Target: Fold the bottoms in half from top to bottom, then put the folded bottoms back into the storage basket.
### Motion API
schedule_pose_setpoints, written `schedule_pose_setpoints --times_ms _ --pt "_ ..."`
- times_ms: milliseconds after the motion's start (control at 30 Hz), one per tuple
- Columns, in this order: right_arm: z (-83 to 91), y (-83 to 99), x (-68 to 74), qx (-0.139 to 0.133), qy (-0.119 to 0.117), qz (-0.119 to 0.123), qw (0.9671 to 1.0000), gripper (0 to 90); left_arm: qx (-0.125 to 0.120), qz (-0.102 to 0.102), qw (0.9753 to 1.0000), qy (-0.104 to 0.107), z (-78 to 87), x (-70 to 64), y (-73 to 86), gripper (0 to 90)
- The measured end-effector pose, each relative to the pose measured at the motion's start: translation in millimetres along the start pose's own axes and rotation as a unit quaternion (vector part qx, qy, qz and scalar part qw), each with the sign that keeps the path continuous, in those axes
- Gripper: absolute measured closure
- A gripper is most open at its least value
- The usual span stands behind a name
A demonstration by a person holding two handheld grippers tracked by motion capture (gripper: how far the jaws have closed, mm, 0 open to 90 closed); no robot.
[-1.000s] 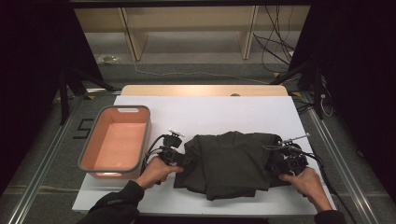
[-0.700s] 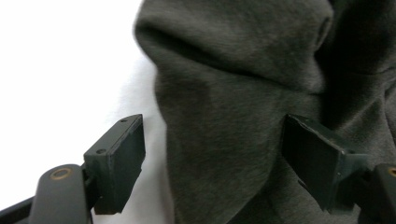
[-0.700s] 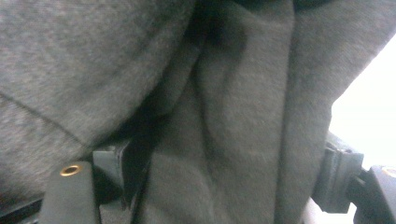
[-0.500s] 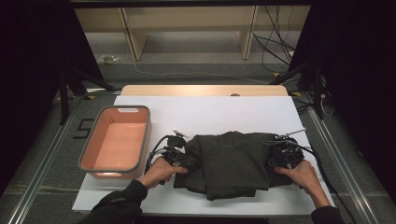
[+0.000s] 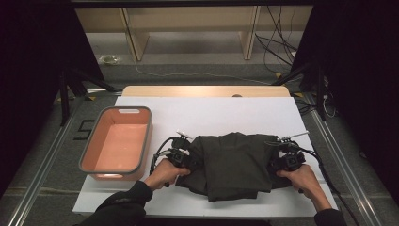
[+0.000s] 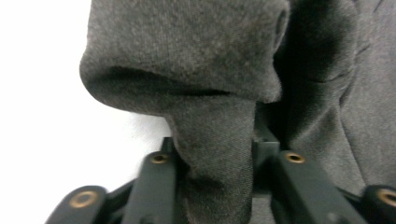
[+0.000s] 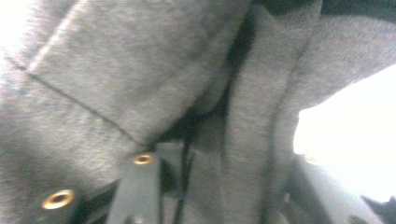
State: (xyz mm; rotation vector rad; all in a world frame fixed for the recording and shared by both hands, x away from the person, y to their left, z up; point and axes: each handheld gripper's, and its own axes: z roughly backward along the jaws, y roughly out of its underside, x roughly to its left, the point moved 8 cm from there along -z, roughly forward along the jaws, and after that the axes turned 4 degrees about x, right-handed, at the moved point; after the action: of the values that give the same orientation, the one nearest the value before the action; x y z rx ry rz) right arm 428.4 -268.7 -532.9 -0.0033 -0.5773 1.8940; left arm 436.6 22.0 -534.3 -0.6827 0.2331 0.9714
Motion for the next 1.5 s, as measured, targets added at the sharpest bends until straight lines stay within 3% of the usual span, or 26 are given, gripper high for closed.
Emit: schedule_pose_setpoints --times_ms 100,200,467,800,1167,1500 --pt "1.9 -0.5 2.7 -0.006 -0.014 -0.012 0.9998 80.0 -0.002 -0.001 1.0 0.004 1.9 -2.2 -0.3 75.9" --pt "2.6 -0.3 5.8 -0.009 -0.016 -0.011 0.9998 84.3 -0.006 0.0 0.9999 0.011 4.5 -4.1 -1.5 76.8" --pt "9.3 -1.1 14.1 -0.023 -0.037 -0.023 0.9988 85.5 -0.013 -0.001 0.9995 0.028 14.5 -9.8 -5.2 77.6" --pt "25.7 -5.0 37.7 -0.054 -0.065 -0.02 0.9962 85.8 -0.036 -0.006 0.9982 0.048 40.8 -15.7 -12.6 78.4" --pt "44.2 -22.1 58.9 -0.109 -0.085 -0.015 0.9903 85.9 -0.065 -0.005 0.9961 0.059 68.6 -13.5 -24.3 78.5" --pt "54.4 -39.5 73.7 -0.139 -0.104 -0.018 0.9846 86.0 -0.086 -0.006 0.9941 0.067 94.6 -10.8 -33.4 78.5"
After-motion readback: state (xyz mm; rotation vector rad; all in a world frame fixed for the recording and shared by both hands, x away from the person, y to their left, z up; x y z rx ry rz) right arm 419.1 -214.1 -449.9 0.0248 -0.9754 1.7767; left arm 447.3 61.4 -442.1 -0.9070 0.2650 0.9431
